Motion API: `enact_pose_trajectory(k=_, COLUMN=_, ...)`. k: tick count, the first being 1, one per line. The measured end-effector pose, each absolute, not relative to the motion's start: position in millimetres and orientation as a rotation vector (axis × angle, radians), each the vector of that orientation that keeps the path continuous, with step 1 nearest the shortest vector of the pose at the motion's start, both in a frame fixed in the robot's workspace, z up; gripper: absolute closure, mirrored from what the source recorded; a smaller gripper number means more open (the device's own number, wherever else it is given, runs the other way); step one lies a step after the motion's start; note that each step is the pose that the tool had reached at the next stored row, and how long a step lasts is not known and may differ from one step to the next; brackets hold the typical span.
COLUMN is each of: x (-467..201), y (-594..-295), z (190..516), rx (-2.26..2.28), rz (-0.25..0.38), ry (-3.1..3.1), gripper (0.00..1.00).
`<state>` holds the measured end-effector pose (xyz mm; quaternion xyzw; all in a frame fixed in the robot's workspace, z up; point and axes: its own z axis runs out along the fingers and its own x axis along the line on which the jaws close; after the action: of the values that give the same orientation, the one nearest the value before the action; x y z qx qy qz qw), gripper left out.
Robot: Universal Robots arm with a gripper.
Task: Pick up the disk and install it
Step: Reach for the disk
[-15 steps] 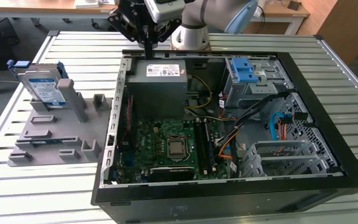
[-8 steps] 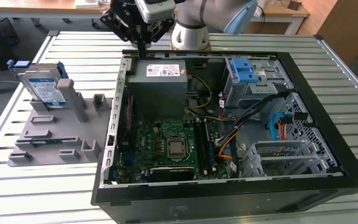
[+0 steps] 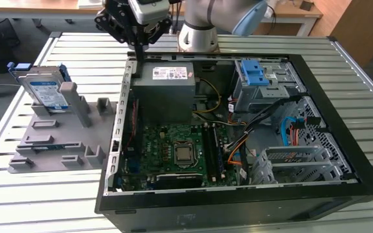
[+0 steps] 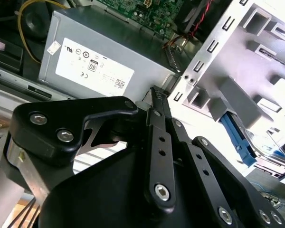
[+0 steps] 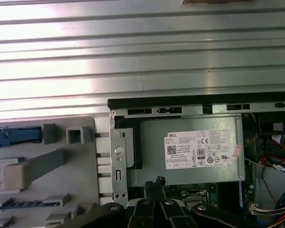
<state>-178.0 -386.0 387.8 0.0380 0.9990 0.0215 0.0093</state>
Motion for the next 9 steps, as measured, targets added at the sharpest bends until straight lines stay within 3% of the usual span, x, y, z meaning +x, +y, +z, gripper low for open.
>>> enact_pose_trajectory(k=9, x=-189.6, y=-383.9, z=386.7, rx=0.118, rz=0.067, ry=3.121, gripper=0.89)
